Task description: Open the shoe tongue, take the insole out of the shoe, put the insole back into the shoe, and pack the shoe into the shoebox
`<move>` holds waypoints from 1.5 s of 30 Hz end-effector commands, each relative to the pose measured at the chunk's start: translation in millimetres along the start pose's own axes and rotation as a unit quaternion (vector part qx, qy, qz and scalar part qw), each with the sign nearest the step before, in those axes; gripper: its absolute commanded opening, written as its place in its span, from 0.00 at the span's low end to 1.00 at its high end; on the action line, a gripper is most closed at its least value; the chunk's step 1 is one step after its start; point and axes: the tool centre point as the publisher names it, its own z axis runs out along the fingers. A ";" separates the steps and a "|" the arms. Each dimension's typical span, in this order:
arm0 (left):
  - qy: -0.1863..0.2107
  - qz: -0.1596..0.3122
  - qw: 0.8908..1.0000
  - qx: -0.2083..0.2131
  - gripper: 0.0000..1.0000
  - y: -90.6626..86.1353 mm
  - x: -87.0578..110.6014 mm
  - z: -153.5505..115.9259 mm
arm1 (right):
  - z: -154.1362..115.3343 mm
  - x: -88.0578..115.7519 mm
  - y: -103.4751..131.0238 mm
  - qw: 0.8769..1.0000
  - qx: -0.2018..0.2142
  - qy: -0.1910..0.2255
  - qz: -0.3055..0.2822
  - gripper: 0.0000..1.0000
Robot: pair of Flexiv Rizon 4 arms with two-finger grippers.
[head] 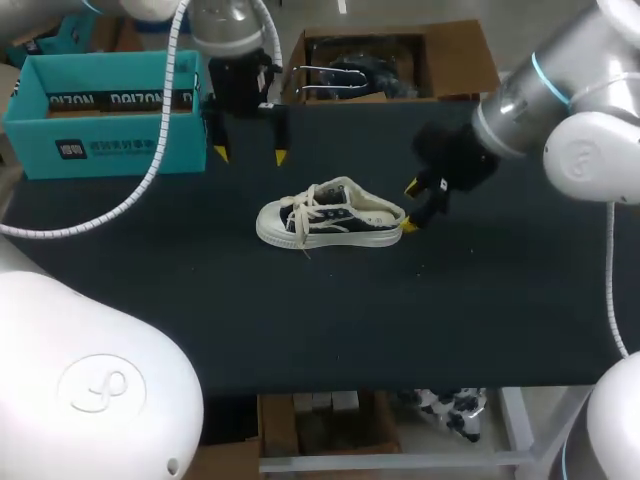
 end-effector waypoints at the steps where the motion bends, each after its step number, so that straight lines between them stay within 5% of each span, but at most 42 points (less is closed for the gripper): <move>1: -0.002 0.004 1.000 0.001 1.00 1.0 12.2 6.5 | 12.4 2.4 -7.4 1.000 -0.024 -0.017 -0.009 1.00; 26: -0.007 0.039 0.999 -0.010 1.00 10.7 47.4 24.6 | 60.5 -33.7 -14.9 0.996 -0.086 0.005 -0.016 1.00; 45: -0.005 0.042 0.999 -0.014 1.00 7.0 57.3 31.1 | 84.5 -25.7 -7.1 0.992 -0.119 0.015 -0.028 1.00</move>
